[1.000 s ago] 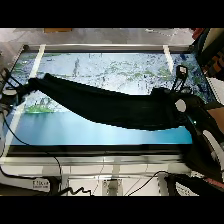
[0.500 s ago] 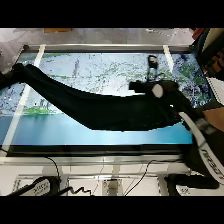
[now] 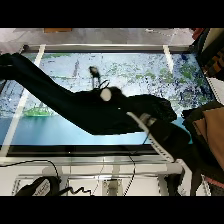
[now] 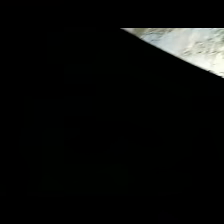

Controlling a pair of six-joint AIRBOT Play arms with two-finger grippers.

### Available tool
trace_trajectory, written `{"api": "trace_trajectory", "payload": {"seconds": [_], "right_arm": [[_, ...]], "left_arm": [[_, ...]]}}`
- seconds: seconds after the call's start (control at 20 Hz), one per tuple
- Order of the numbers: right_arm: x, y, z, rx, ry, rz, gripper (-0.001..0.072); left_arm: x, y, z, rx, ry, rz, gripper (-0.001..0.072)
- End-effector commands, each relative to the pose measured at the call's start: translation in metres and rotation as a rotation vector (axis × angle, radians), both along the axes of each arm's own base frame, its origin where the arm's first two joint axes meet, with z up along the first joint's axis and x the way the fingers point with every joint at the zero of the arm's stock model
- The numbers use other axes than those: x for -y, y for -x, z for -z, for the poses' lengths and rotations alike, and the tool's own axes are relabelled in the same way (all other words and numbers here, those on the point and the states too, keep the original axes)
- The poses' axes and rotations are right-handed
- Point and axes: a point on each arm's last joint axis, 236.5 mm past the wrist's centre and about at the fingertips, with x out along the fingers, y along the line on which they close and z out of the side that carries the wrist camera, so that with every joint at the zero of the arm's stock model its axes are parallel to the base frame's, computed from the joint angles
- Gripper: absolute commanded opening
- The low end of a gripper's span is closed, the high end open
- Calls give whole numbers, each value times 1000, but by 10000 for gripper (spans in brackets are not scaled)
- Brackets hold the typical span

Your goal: Fold the clothes and pants, and hang the long-sleeved shirts on hangers.

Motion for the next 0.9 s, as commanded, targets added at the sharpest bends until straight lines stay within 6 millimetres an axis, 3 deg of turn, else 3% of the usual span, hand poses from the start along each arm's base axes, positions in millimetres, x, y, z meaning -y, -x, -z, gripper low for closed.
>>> {"api": "trace_trajectory", "payload": {"seconds": [0.0,0.15,0.3,0.45,0.55,0.65,0.85], "right_arm": [[-74,60,2,-85,-109,-114,18],[-89,87,5,-70,-92,-181,19],[-89,98,10,-58,-62,-231,19],[-63,71,16,27,26,-249,20],[-29,38,13,54,88,-214,20],[21,0,8,74,163,-172,20],[153,-64,-10,36,295,-65,20]], "left_arm": [[8,8,5,-35,2,30,42],[14,12,13,-73,10,54,42],[17,14,19,-91,20,64,42],[28,14,30,-112,79,89,43],[44,12,44,-159,98,138,43],[76,7,61,-208,122,218,42],[167,6,90,-289,136,426,42]]}}
